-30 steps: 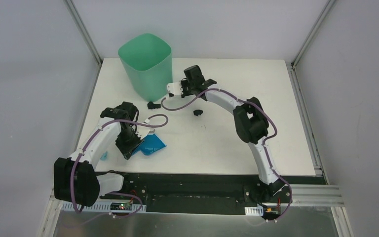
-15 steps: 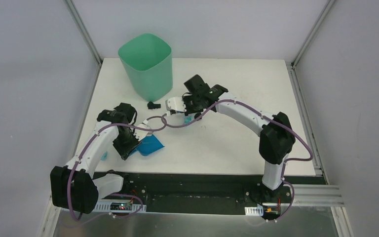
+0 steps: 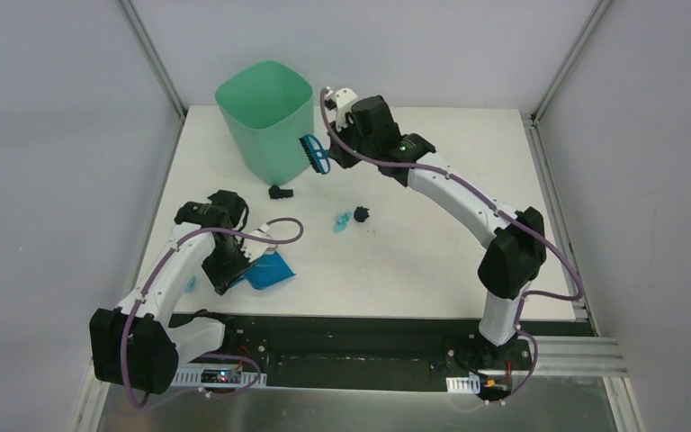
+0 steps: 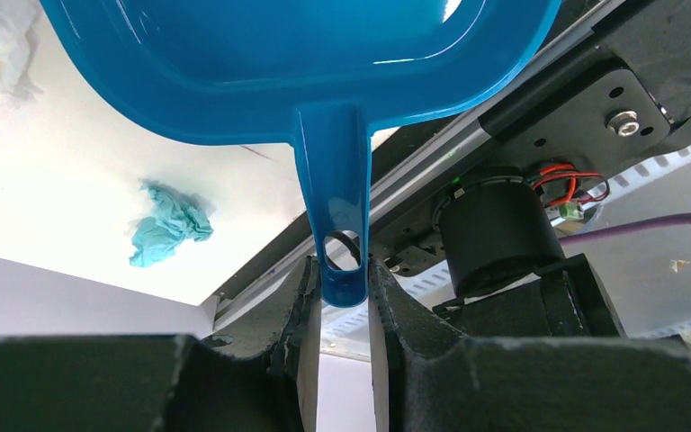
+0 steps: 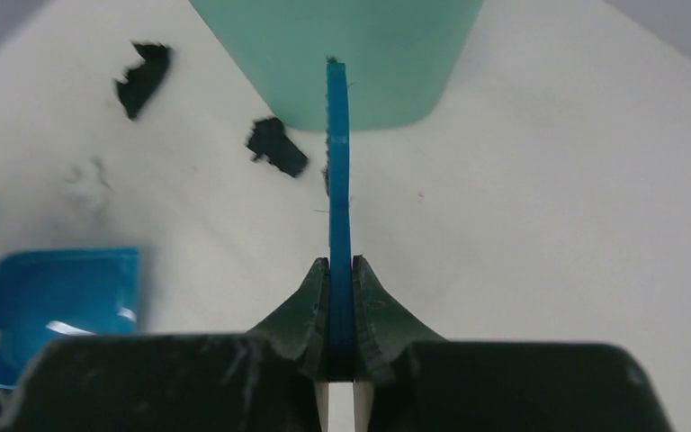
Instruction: Sweep away the paper scraps from the table
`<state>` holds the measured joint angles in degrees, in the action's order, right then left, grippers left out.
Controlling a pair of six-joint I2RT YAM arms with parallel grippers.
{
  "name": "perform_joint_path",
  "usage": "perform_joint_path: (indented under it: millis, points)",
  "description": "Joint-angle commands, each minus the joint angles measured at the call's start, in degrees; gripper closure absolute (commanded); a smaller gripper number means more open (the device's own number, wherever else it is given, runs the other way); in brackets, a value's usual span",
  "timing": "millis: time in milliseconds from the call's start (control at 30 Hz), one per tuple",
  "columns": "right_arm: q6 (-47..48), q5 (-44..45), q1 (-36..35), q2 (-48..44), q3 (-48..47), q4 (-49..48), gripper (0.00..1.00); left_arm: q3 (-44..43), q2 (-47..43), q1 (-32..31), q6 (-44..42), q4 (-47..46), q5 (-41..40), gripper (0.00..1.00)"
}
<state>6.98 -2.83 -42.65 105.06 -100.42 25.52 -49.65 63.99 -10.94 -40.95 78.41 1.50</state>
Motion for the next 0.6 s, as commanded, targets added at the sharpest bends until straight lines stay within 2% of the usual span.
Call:
perform_joint_path:
  millis: [0,67,267,567]
  points:
    - [-29.02,-8.92,1.26,4.24,-5.62,-3.63,1.0,-1.43,-0.17,-0.48,-1.61,2.27,0.49,0.92]
    - [-35.79,-12.1,1.51,7.7,-8.06,-3.39,1.0,-1.59,0.16,-0.4,-1.77,2.65,0.61,0.92]
    - [-48.26,-19.25,2.55,18.02,-13.13,-4.59,1.0,-2.06,0.2,-0.49,-1.7,3.32,0.55,0.92]
    - [-57.62,-22.71,2.49,27.77,-19.27,-7.71,1.0,-3.22,1.9,-0.42,-2.01,3.72,0.38,0.92]
